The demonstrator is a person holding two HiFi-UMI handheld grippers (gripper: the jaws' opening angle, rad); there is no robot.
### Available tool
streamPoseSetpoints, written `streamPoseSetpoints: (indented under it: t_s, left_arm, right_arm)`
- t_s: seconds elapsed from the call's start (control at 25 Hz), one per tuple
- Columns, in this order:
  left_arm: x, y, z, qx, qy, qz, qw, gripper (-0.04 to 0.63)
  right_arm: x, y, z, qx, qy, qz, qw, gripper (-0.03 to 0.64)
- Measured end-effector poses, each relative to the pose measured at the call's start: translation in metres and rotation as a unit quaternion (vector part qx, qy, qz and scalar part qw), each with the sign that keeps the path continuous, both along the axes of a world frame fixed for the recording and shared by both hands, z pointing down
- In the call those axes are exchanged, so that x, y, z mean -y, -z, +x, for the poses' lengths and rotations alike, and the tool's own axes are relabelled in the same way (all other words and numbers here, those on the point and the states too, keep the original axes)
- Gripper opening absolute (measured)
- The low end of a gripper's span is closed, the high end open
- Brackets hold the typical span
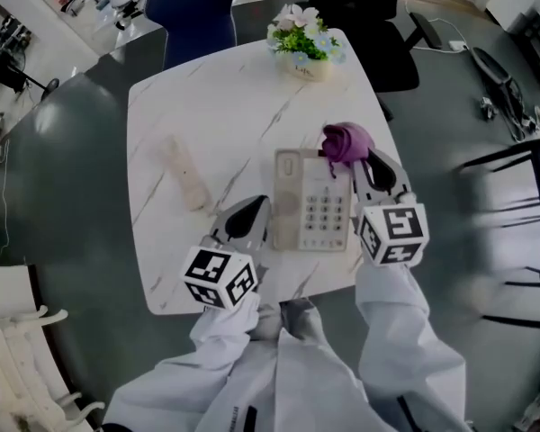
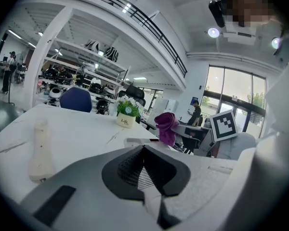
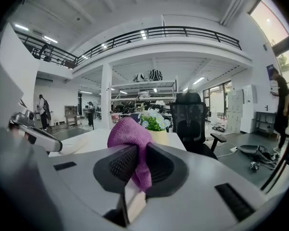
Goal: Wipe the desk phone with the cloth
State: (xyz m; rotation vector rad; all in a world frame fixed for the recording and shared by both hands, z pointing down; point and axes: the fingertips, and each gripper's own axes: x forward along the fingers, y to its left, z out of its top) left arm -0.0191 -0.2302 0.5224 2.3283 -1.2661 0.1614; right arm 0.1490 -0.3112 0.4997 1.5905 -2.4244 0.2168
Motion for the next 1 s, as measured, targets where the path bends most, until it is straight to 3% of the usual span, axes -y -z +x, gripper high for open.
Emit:
streamPoseSetpoints:
  t_s: [0.6, 1.0]
  left_arm:
    - [0.001, -0.012, 0.004, -0.001, -0.002, -0.017, 0.9999, -0.002]
    - [-0.007, -0.016, 0.003, -0.003, -0.005, -0.022, 0.9998, -0.002]
  right_arm:
    - [-0.004, -0.034, -0.021, -0.034, 0.047, -0.055, 0.997, 0.032]
    - [-0.012, -0.047, -0.025, -0.033, 0.047, -0.091, 0.994, 0.032]
